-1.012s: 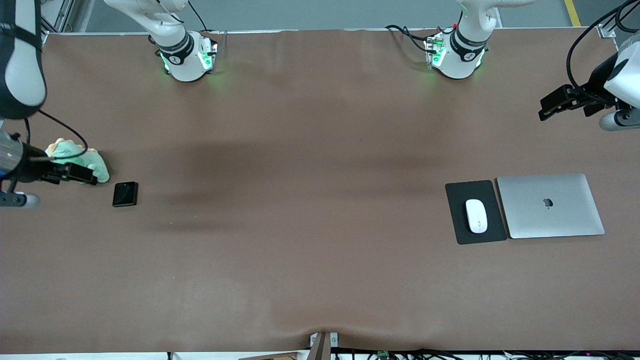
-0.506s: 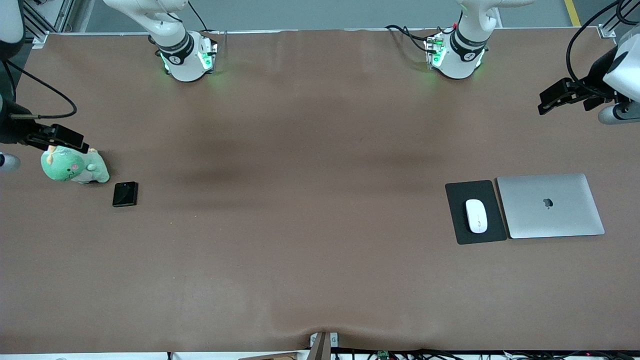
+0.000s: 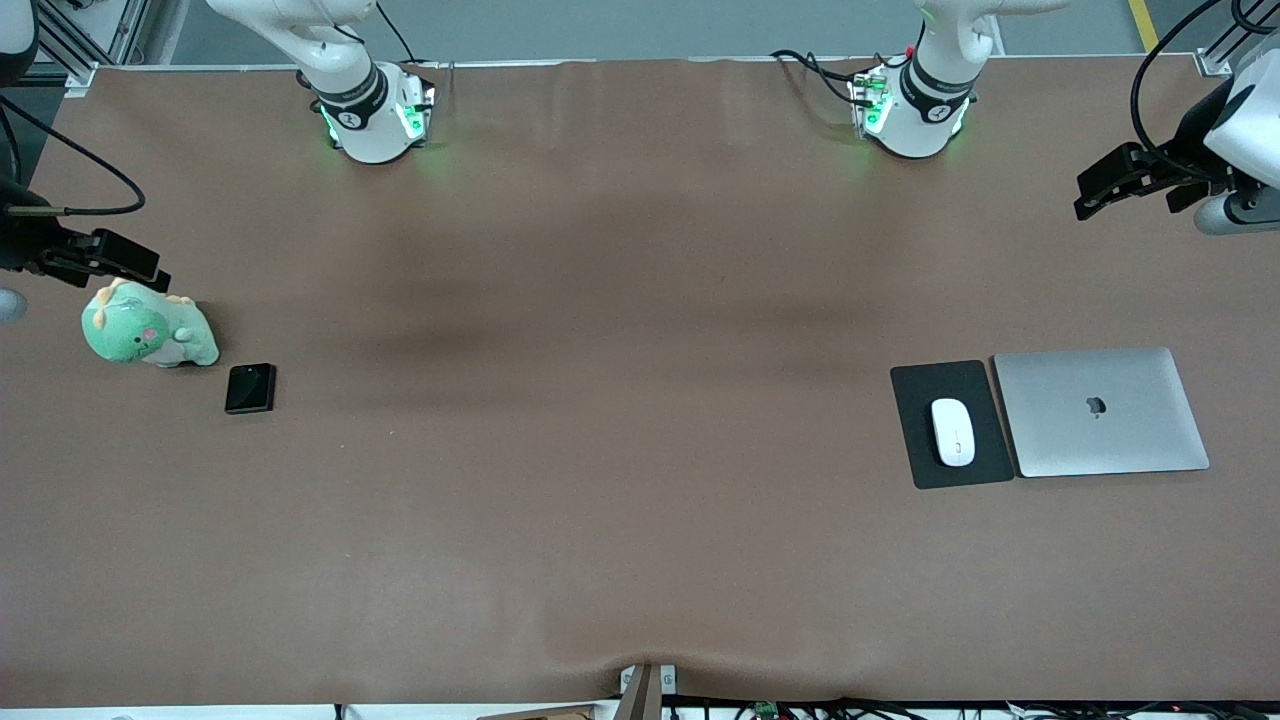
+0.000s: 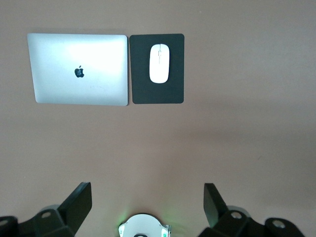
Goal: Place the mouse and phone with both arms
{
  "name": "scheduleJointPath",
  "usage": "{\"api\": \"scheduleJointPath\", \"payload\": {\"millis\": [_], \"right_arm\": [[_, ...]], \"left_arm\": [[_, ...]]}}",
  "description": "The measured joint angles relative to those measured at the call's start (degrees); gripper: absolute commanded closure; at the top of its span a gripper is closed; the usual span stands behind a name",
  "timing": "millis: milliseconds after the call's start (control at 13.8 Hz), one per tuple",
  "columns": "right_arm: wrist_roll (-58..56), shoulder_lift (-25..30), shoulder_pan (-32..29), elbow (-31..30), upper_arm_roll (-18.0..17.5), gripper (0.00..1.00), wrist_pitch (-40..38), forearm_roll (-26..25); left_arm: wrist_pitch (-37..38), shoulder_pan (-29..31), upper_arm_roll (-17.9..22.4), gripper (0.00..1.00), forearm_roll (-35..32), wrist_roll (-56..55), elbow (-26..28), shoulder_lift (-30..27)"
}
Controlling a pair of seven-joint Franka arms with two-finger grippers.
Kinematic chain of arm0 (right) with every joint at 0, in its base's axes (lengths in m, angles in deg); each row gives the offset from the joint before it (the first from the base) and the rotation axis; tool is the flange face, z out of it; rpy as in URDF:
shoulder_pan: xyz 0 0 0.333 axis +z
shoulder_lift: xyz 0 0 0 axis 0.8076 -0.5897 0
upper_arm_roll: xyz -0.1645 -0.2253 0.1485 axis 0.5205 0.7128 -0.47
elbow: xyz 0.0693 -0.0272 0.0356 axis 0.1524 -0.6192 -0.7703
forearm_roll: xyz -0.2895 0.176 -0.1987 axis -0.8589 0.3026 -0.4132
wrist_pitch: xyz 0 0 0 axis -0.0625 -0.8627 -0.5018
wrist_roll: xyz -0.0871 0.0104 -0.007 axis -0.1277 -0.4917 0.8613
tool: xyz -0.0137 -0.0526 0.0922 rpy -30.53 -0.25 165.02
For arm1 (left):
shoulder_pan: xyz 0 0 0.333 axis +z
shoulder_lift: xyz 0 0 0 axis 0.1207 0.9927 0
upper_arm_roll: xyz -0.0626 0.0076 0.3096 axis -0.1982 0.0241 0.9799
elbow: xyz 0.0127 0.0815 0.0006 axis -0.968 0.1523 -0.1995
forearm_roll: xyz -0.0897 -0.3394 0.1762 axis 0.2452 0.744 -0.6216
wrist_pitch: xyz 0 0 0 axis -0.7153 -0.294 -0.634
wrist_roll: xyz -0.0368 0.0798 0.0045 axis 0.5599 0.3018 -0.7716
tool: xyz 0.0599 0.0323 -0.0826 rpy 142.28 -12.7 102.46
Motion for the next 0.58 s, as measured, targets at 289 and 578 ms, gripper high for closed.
{"api": "scheduleJointPath", "payload": {"millis": [289, 578], "right_arm": [[0.01, 0.0, 0.37, 0.0, -0.06, 0.0, -0.55, 0.0], [0.01, 0.0, 0.45, 0.0, -0.09, 0.0, -1.52, 0.0]], "left_arm": [[0.1, 0.0, 0.0, 0.0, 0.0, 0.0, -0.81, 0.26], [0.1, -0.28, -0.01, 0.0, 0.0, 0.0, -1.35, 0.83]]}}
